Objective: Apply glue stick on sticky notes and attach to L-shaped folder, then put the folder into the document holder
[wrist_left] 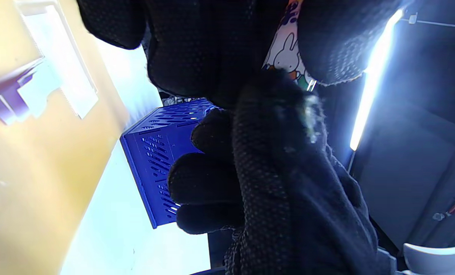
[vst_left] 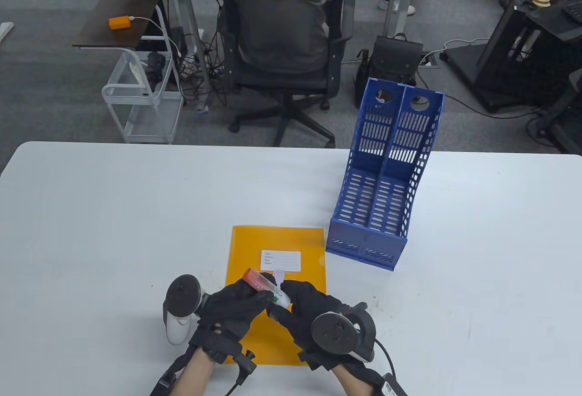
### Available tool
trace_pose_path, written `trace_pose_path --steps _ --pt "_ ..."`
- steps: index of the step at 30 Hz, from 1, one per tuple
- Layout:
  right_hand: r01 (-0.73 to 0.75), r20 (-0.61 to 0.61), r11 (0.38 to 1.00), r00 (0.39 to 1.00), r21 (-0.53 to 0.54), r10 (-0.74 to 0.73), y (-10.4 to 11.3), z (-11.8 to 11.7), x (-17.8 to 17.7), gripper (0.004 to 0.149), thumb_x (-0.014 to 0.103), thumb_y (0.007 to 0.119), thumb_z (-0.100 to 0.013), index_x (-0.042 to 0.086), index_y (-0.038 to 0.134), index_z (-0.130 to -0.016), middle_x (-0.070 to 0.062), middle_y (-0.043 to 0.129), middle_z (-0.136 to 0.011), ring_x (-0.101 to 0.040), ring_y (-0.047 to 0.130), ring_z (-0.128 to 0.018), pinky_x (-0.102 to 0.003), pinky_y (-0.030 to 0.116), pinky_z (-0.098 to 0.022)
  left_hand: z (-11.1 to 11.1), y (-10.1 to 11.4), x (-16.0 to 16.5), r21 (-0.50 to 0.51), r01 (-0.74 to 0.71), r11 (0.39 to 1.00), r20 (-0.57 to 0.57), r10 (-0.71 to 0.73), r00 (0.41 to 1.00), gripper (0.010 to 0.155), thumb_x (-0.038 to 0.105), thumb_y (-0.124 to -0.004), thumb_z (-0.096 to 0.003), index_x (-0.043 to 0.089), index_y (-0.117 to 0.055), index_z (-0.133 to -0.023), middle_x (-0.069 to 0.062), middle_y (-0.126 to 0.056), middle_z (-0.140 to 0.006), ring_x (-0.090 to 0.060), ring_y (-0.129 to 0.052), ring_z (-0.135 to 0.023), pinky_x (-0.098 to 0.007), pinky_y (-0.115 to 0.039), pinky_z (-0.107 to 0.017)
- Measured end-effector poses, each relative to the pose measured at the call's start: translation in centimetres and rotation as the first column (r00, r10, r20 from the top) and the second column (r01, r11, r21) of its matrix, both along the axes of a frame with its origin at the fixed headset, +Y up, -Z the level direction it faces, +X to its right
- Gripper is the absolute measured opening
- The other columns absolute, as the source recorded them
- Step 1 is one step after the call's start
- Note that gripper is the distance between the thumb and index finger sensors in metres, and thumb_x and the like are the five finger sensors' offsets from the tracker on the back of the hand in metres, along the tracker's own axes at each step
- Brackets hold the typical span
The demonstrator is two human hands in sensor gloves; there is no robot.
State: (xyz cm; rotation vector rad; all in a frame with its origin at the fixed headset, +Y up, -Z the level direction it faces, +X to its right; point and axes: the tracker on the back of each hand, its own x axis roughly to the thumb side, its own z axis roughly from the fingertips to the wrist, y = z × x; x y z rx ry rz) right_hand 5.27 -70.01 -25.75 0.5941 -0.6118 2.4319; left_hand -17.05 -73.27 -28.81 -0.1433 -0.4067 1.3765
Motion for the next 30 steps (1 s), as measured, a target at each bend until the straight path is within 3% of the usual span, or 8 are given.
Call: trace_pose_path --steps 5,13,15,18,21,25,27,30 --pt "0.026 -0.124 0.989 0.991 -0.148 -0.044 -0.8 -0.5 -0.4 0.070 0.050 0.062 -0.048 -0.004 0.074 -0.092 -0.027 0.089 -0.079 -0.032 0.103 -0.038 -0.044 0.087 -0.021 -0.1 -0.2 -0.7 -0.021 -0.032 0.999 -0.028 0.031 0.999 0.060 0.048 -0.085 -0.0455 0.009 -0.079 -0.092 -0.011 -0.097 -0.076 -0.028 -0.094 -0.069 -0.060 -0.067 -0.066" --pt "0.010 -0.008 0.999 1.000 -0.030 -0.011 0.2 0.0 0.0 0.066 0.050 0.090 -0.036 0.002 0.080 -0.080 -0.017 0.095 -0.065 -0.023 0.103 -0.032 -0.038 0.089 -0.018 -0.1 0.0 -0.2 -0.007 0.003 1.000 0.008 -0.003 1.000 0.061 0.047 -0.084 -0.0458 0.011 -0.077 -0.094 -0.010 -0.096 -0.079 -0.028 -0.093 -0.071 -0.060 -0.066 -0.066" --pt "0.033 -0.053 0.998 0.998 -0.055 -0.036 0.0 -0.2 0.1 0.067 0.051 0.083 -0.041 0.001 0.079 -0.085 -0.019 0.094 -0.071 -0.026 0.103 -0.033 -0.039 0.088 -0.018 -0.1 0.0 -0.3 -0.011 -0.005 1.000 0.001 0.005 1.000 0.061 0.048 -0.083 -0.0463 0.011 -0.077 -0.094 -0.010 -0.096 -0.079 -0.027 -0.093 -0.071 -0.059 -0.067 -0.066" --pt "-0.011 -0.157 0.971 0.987 -0.239 -0.027 -0.5 -0.6 -0.4 0.073 0.049 0.061 -0.049 -0.005 0.063 -0.099 -0.030 0.078 -0.090 -0.035 0.100 -0.044 -0.044 0.085 -0.022 -0.1 0.0 -0.6 -0.020 -0.030 0.999 -0.002 0.030 1.000 0.061 0.048 -0.083 -0.0464 0.010 -0.077 -0.094 -0.010 -0.096 -0.078 -0.028 -0.093 -0.071 -0.060 -0.067 -0.066" --pt "0.005 -0.106 0.986 0.994 -0.168 -0.023 -0.2 -0.4 -0.6 0.065 0.045 0.068 -0.047 -0.005 0.079 -0.088 -0.027 0.092 -0.075 -0.030 0.103 -0.038 -0.042 0.086 -0.019 -0.1 -0.1 -0.6 -0.009 0.006 1.000 -0.019 -0.006 1.000 0.061 0.048 -0.083 -0.0458 0.010 -0.078 -0.093 -0.010 -0.097 -0.078 -0.027 -0.094 -0.070 -0.059 -0.067 -0.066" --pt "-0.045 0.006 0.998 0.999 -0.037 0.045 0.3 0.1 -0.3 0.066 0.049 0.088 -0.037 0.003 0.076 -0.082 -0.017 0.092 -0.070 -0.024 0.102 -0.036 -0.039 0.088 -0.020 0.0 0.0 -0.1 -0.010 0.003 1.000 0.008 -0.003 1.000 0.061 0.048 -0.083 -0.0459 0.010 -0.077 -0.094 -0.010 -0.096 -0.079 -0.028 -0.093 -0.071 -0.060 -0.067 -0.066" --pt "-0.027 -0.020 0.999 0.999 -0.038 0.026 0.0 0.1 -0.2 0.067 0.052 0.084 -0.039 0.004 0.076 -0.084 -0.017 0.091 -0.073 -0.026 0.102 -0.036 -0.040 0.088 -0.020 0.0 0.1 -0.3 -0.008 0.000 1.000 0.001 0.000 1.000 0.061 0.048 -0.083 -0.0464 0.010 -0.077 -0.094 -0.010 -0.096 -0.079 -0.027 -0.094 -0.071 -0.059 -0.067 -0.066" --pt "-0.018 -0.099 0.989 0.995 -0.147 0.003 -0.5 -0.3 -0.5 0.072 0.050 0.063 -0.048 -0.004 0.071 -0.094 -0.028 0.086 -0.083 -0.032 0.102 -0.040 -0.043 0.087 -0.021 -0.1 0.0 -0.6 -0.022 -0.027 0.999 -0.009 0.027 1.000 0.061 0.048 -0.083 -0.0465 0.010 -0.077 -0.094 -0.010 -0.096 -0.078 -0.028 -0.093 -0.070 -0.060 -0.067 -0.066"
